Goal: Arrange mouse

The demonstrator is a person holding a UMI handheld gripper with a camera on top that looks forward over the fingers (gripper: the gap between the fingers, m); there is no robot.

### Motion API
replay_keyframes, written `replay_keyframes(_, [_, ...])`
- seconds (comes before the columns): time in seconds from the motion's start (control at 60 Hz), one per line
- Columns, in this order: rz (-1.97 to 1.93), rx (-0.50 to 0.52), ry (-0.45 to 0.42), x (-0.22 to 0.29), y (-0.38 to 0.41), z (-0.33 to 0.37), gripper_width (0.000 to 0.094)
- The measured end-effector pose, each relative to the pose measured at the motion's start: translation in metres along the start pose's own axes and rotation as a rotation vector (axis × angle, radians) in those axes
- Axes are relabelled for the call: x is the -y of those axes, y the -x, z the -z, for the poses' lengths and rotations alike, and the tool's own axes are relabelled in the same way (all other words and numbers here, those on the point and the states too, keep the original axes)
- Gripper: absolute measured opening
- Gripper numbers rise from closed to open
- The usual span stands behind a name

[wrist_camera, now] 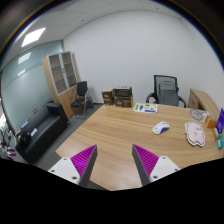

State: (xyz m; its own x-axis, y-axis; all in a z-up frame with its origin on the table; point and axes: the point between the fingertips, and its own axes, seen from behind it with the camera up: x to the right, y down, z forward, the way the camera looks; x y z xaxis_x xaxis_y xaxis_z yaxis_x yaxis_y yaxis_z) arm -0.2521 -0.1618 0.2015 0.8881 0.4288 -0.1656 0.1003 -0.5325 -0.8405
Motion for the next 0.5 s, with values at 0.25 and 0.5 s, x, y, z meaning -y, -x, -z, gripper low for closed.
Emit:
replay_keyframes(0.25, [-0.053, -0.199, -0.056, 0.000, -0.018, -0.041, 0.0721])
replay_keyframes(0.5, [-0.050, -0.303, -0.038, -0.025, -0.088, -0.072, 0.0720])
